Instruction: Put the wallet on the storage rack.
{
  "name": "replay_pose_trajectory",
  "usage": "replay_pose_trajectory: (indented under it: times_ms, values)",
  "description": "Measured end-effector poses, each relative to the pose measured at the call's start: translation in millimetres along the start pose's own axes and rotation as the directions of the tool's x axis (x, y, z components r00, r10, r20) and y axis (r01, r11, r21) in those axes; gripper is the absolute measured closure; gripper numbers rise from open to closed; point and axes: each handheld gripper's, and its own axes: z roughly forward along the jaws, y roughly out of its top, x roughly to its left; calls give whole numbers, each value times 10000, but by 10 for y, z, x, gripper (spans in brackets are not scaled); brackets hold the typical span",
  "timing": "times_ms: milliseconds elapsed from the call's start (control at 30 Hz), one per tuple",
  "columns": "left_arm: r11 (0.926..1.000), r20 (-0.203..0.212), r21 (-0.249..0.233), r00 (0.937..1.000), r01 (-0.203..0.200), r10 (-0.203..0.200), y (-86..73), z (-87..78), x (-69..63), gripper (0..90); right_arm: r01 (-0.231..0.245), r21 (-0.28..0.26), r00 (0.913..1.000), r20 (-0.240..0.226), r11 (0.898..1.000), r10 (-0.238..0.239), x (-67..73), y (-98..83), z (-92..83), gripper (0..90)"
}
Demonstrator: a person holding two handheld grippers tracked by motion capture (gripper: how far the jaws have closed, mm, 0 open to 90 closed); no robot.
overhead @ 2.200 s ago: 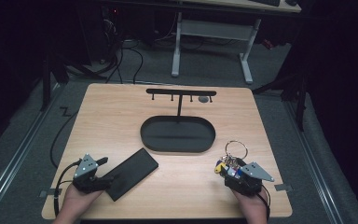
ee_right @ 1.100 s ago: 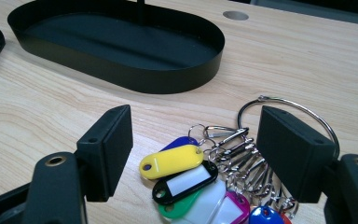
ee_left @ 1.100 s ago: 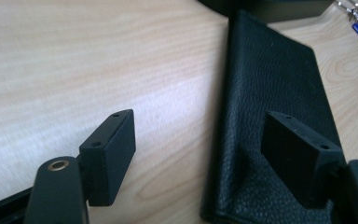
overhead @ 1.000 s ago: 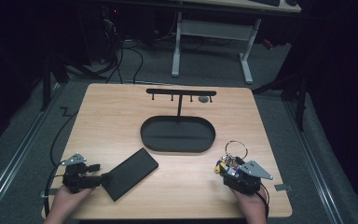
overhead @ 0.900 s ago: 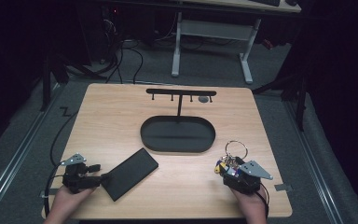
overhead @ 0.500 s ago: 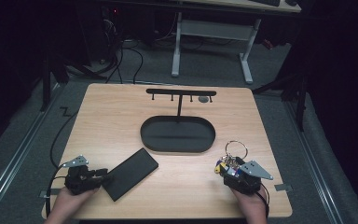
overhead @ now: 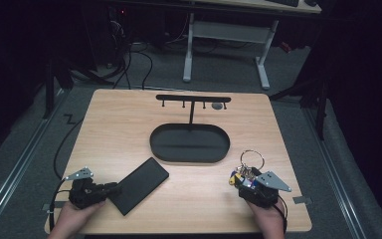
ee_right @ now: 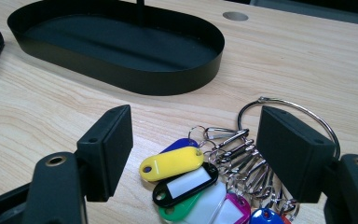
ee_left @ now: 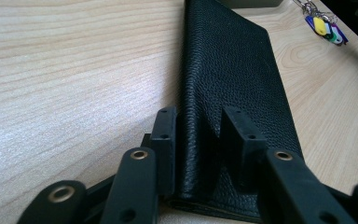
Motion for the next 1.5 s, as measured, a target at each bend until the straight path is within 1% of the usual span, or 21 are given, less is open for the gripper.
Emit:
replay_pose_trajectory:
  times_ms: [100,267,367,400,567,667,800,933,1033,1300,1500]
  values:
    - [10000,33,-33,10000,-20,20,-1,-5,-1,729,-15,-2,10000,12,10000,15,1,0,-1,272]
    - [9999,10,-72,10000,-97,97,2,-12,-10,765,-35,28,10000,13,10000,35,-1,0,-3,271]
    - [9998,-54,-81,9998,-169,169,7,-14,-26,774,-24,25,10000,21,10000,24,-3,0,-4,271]
    - [9999,-29,-96,9999,-103,103,10,-14,-26,777,-29,9,10000,30,10000,29,-4,0,-5,271]
    - [9999,-1,-106,10000,-26,26,24,-22,-24,796,-25,-25,10000,64,10000,26,-18,-3,-12,271]
    - [9999,9,-79,9999,-135,135,36,-29,-30,799,-33,-35,10000,58,10000,33,-21,-3,-10,272]
    - [9997,-32,-167,9999,-155,155,41,-32,-44,802,-14,-48,10000,62,10000,15,-24,-1,-10,271]
    - [9990,-173,-296,9993,-348,343,53,-48,-86,804,-64,-76,9999,81,10000,65,-32,0,-28,272]
    - [9984,-192,-353,9989,-439,432,58,-54,-98,807,-89,-103,9999,86,9999,90,-41,-3,-35,272]
    - [9973,-232,-497,9983,-540,529,81,-77,-134,808,-58,-87,10000,78,9999,59,-38,-3,-25,271]
    - [9929,-346,-785,9956,-896,871,105,-112,-212,809,-47,-108,10000,80,9999,48,-40,-5,-26,272]
